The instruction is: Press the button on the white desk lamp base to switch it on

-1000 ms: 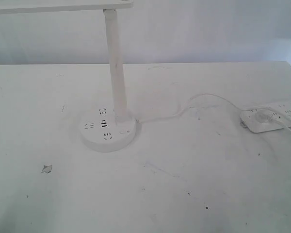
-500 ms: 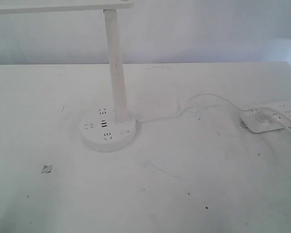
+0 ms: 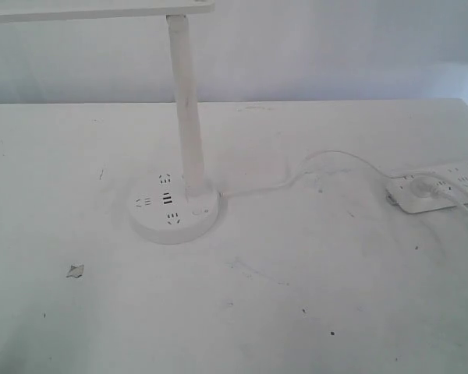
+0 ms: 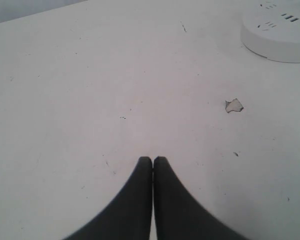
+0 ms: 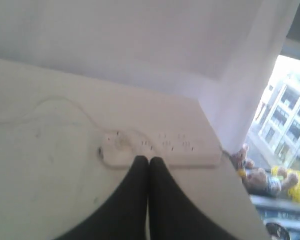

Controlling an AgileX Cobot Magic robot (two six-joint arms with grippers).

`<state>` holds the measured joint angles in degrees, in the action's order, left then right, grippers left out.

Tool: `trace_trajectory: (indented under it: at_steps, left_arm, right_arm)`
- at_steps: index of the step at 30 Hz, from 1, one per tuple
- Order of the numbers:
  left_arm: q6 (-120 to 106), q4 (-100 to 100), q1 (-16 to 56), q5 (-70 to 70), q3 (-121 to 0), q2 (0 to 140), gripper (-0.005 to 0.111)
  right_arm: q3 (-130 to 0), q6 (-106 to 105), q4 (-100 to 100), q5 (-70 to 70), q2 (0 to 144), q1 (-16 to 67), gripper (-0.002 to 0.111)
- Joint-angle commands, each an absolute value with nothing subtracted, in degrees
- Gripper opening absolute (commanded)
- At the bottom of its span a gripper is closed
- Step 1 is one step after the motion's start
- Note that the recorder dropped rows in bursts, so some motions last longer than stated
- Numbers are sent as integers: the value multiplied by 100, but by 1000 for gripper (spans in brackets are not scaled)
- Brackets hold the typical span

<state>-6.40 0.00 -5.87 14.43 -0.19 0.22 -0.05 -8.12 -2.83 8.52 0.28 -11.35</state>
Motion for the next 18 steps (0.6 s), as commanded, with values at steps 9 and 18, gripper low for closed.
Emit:
trace_trajectory:
  at_steps: [9, 18]
  left_arm:
    - [-625, -33, -536, 1450, 0, 0, 0]
    - [-625, -33, -536, 1450, 0, 0, 0]
  right_arm:
    - [0, 2929, -94, -3895, 0, -1148, 0]
    - [0, 4516, -94, -5113, 0, -1148, 0]
